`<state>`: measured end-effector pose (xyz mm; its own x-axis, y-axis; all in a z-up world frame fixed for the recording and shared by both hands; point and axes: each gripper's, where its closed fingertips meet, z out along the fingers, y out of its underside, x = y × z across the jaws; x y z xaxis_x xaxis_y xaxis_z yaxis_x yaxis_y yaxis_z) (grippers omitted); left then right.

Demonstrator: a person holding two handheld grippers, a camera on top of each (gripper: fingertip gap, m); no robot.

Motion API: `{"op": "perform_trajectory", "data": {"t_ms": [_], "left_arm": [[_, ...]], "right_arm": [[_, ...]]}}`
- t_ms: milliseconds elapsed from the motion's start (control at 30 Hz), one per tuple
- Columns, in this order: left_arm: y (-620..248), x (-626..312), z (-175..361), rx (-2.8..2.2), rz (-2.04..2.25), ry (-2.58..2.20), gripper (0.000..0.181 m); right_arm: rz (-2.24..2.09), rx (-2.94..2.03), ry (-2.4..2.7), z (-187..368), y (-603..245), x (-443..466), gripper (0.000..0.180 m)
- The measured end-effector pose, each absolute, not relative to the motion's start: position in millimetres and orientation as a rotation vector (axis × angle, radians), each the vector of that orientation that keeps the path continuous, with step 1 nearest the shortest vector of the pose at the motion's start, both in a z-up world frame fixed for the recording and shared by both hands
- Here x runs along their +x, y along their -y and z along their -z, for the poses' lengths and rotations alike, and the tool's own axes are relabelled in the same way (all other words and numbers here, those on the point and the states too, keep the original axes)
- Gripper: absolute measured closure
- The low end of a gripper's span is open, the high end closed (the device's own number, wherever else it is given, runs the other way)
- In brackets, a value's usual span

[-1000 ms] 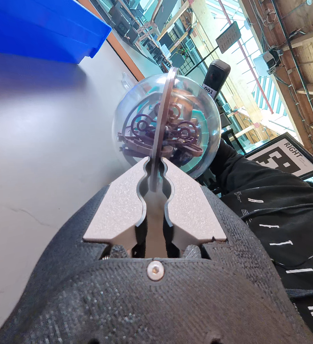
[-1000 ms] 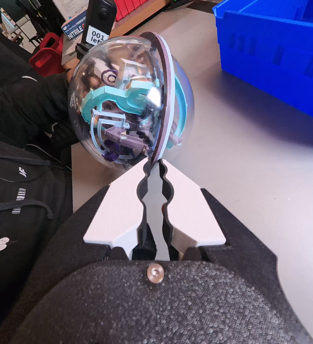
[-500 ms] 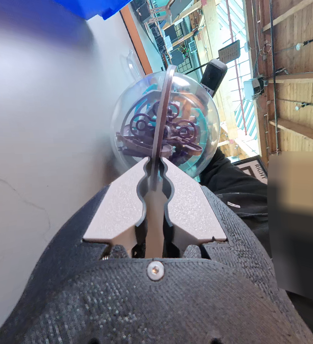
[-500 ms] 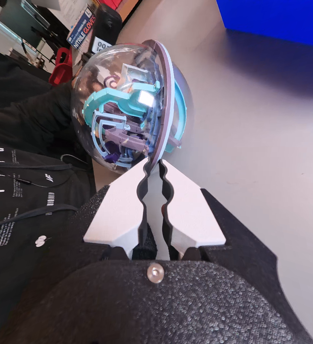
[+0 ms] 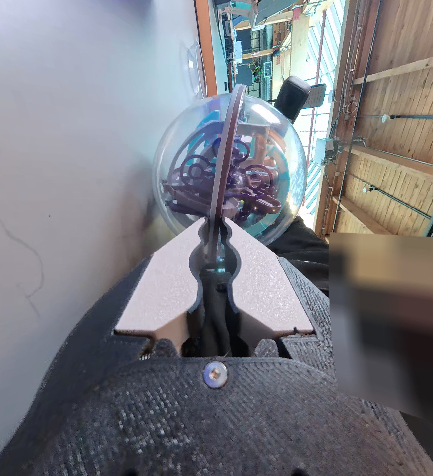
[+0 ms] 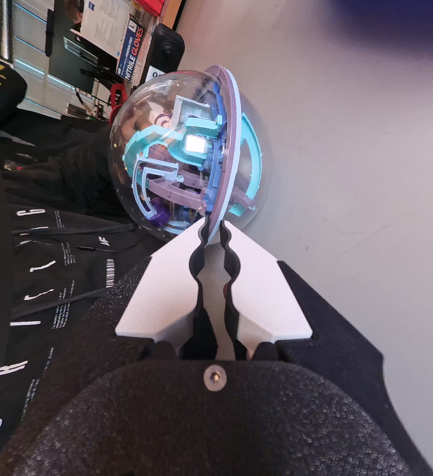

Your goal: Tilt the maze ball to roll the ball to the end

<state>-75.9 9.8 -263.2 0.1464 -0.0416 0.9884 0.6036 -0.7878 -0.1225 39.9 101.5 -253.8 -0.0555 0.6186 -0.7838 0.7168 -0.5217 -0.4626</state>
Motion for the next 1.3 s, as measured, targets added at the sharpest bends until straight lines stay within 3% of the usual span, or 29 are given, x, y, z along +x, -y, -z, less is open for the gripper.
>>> {"op": "perform_trajectory", "data": {"t_ms": [467,1033,1300], "left_arm": [[2,-75,256,-1.943,1.787,0.675,0.174],[6,-76,256,-1.86,1.738,0.556,0.174],[5,-80,258,-1.754,1.719,0.512,0.174]], "right_arm": [[1.656,1.988,-1.21,260,-86,43,0.174],[1.818,1.987,-1.248,259,-83,41,0.172],[2.024,2.046,-1.397,251,-86,37,0.159]]}}
